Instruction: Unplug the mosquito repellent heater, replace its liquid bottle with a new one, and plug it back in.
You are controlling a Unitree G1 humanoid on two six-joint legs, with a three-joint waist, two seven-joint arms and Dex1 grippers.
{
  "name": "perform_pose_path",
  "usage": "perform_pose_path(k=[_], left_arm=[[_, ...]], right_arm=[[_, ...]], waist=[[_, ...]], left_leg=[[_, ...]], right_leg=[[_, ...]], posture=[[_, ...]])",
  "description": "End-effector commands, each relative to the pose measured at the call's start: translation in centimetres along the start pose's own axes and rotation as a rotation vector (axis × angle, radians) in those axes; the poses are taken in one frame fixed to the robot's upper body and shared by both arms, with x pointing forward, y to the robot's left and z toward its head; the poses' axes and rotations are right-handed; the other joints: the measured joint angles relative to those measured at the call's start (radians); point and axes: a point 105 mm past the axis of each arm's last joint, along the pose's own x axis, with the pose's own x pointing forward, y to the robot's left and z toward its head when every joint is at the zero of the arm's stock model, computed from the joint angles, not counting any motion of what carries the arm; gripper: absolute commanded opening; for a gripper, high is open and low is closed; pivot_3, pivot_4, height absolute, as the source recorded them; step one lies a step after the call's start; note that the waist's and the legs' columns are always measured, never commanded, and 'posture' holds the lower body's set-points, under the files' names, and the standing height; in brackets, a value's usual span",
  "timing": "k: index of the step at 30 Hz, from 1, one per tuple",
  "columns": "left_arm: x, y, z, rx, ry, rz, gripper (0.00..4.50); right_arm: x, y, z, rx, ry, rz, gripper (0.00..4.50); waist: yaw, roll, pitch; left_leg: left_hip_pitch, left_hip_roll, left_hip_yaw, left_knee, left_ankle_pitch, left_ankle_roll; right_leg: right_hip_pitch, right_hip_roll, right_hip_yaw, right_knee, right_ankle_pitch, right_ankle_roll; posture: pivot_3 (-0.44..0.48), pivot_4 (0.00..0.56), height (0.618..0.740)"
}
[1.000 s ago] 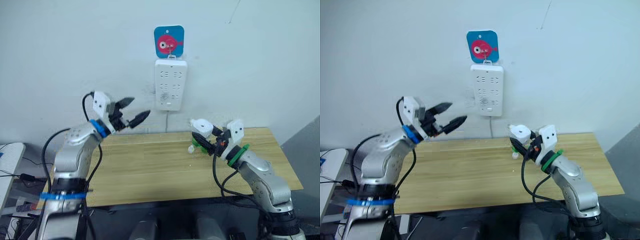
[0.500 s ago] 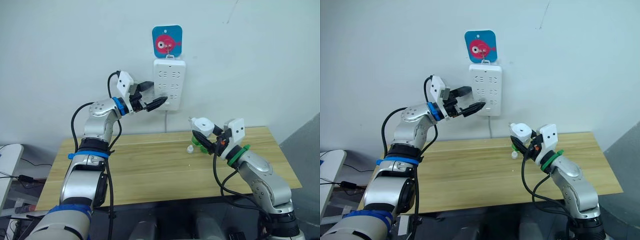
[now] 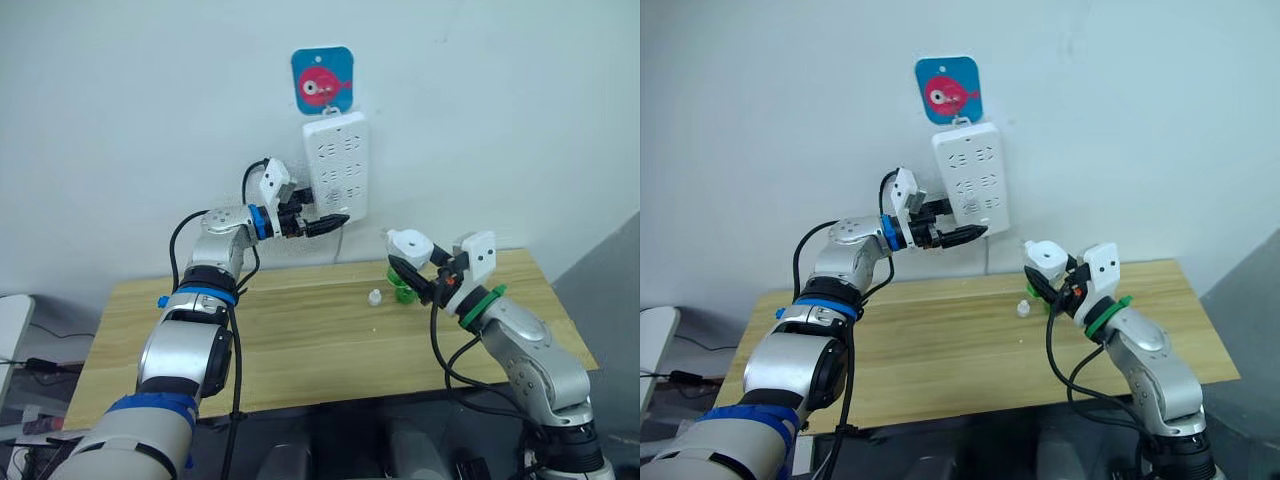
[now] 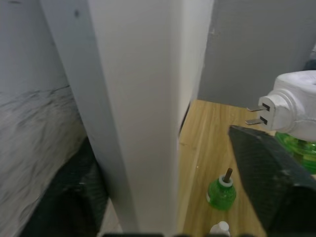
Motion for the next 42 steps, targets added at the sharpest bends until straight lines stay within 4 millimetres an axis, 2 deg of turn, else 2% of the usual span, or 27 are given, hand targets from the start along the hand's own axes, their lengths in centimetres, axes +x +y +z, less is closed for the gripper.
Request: perform_pose_path(k=[1, 5, 9, 12, 15, 22, 28, 42], left_arm=[[0.2, 0.4, 2.3, 0.018, -0.047, -0.023, 2.66], [0.0, 0.2, 2.6, -0.055, -0.048, -0.065, 1.38], [-0.5, 0.2, 2.4, -0.081, -0.034, -0.080, 1.35], [-0.6, 0.3, 2.4, -0.093, -0.033, -0.073, 1.35], [-0.5, 0.3, 2.6, -0.099, -0.039, -0.068, 1.35], [-0.1, 0.2, 2.9, -0.093, -0.043, -0.077, 1.35], [-0.1, 0.1, 3.0, -0.092, -0.044, -0.077, 1.35], [-0.4, 0.4, 3.0, -0.085, -0.043, -0.061, 1.35]], right_arm=[[0.5, 0.6, 2.5, -0.039, -0.074, 0.045, 2.98], [1.4, 1.1, 3.5, -0.072, -0.083, 0.074, 2.98], [2.4, 1.9, 4.8, -0.095, -0.098, 0.104, 2.98], [3.3, 3.3, 5.8, -0.112, -0.106, 0.142, 2.98], [4.2, 3.7, 5.6, -0.136, -0.083, 0.138, 2.98], [5.4, 3.1, 5.3, -0.166, -0.062, 0.096, 2.98], [5.7, 2.8, 5.7, -0.156, -0.087, 0.078, 2.98], [5.3, 3.6, 6.5, -0.161, -0.129, 0.131, 2.98]], waist=[[-0.004, 0.000, 0.000], [-0.010, 0.001, 0.001], [-0.014, 0.001, 0.001], [-0.018, 0.001, 0.001], [-0.019, 0.001, 0.001], [-0.020, 0.001, 0.001], [-0.023, 0.001, 0.001], [-0.023, 0.001, 0.001]], left_leg=[[0.000, 0.000, 0.000, 0.000, 0.000, 0.000], [0.000, 0.000, 0.000, 0.000, 0.000, 0.000], [0.000, -0.001, 0.000, 0.000, 0.000, 0.000], [0.000, 0.000, 0.000, 0.000, 0.000, 0.000], [0.000, 0.000, -0.001, 0.000, 0.000, 0.000], [0.000, -0.001, 0.000, 0.000, 0.000, 0.000], [0.000, 0.000, 0.000, 0.000, 0.000, 0.000], [0.000, -0.001, 0.000, 0.000, 0.000, 0.000]], right_leg=[[0.000, 0.000, 0.000, 0.000, 0.000, 0.000], [0.000, 0.000, 0.000, 0.000, 0.000, 0.000], [0.001, 0.000, -0.001, 0.000, 0.000, 0.000], [0.000, 0.000, 0.000, 0.000, 0.000, 0.000], [0.000, 0.000, 0.000, 0.000, 0.000, 0.000], [0.000, -0.001, 0.000, 0.000, 0.000, 0.000], [-0.001, -0.001, 0.000, 0.001, 0.000, 0.000], [-0.001, -0.001, 0.000, 0.001, 0.000, 0.000]], posture=[[-0.120, 0.169, 0.740], [-0.124, 0.163, 0.740], [-0.124, 0.163, 0.740], [-0.124, 0.163, 0.740], [-0.121, 0.160, 0.740], [-0.115, 0.157, 0.740], [-0.112, 0.159, 0.740], [-0.107, 0.161, 0.740]])
